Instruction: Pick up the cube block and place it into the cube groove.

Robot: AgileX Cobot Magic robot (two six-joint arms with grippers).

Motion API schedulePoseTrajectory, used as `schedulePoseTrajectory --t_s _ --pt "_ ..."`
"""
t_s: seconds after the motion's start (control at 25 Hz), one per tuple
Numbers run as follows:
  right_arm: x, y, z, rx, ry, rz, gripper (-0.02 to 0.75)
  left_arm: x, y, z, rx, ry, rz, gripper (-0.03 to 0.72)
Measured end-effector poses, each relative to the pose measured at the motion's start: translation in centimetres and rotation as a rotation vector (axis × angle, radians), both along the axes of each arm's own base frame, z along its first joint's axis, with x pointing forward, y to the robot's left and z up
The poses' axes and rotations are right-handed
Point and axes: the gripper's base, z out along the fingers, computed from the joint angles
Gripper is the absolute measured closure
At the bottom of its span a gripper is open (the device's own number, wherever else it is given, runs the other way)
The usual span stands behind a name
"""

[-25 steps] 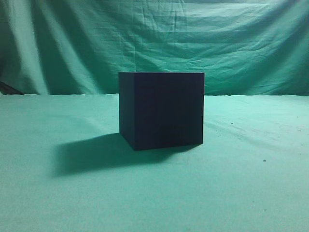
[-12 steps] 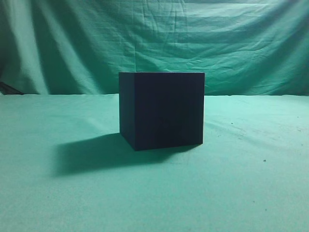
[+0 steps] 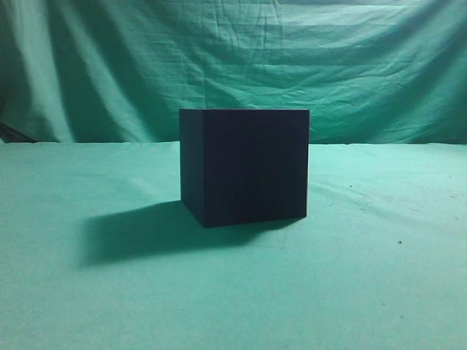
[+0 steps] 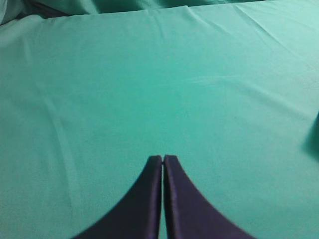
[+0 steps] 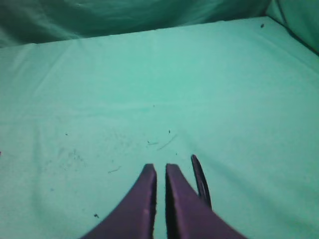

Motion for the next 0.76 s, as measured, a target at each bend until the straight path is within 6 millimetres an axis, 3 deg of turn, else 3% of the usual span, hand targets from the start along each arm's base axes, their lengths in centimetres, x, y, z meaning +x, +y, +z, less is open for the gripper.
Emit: schedulePoseTrajectory --t_s 0.2,0.76 --pt "0.1 -0.2 -1.8 0.010 0.055 -0.054 0.689 0.0 0.0 0.0 0.000 0.000 0.000 0.688" --pt "0.1 -0.2 -1.8 -0.011 0.048 -0.046 0.689 0.0 0.0 0.0 0.000 0.000 0.000 0.688"
